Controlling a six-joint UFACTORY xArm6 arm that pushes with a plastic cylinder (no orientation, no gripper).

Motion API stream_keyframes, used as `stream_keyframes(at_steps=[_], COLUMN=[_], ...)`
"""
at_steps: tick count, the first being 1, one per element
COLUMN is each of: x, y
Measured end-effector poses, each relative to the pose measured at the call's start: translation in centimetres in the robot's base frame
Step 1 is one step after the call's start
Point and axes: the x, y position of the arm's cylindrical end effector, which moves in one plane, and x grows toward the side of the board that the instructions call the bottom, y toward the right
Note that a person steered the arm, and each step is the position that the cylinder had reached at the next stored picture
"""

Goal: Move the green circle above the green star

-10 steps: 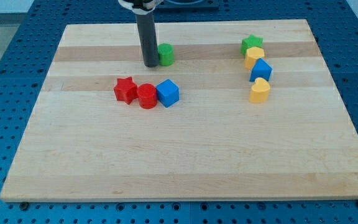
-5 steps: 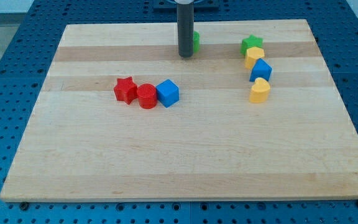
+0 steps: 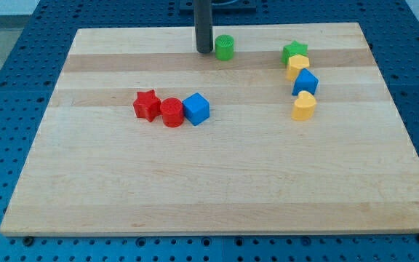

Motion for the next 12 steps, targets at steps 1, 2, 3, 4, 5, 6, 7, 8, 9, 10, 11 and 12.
stream_keyframes(at_steps=[1, 2, 3, 4, 5, 6, 7, 8, 9, 10, 11, 12], x=[0.0, 0.0, 0.0, 0.0, 0.0, 0.0, -0.7, -1.5, 1.3, 4.5, 4.3, 3.3], y=[1.3, 2.5, 2.7, 2.7, 4.3, 6.3, 6.3, 4.1, 3.3, 4.8, 4.8, 5.8])
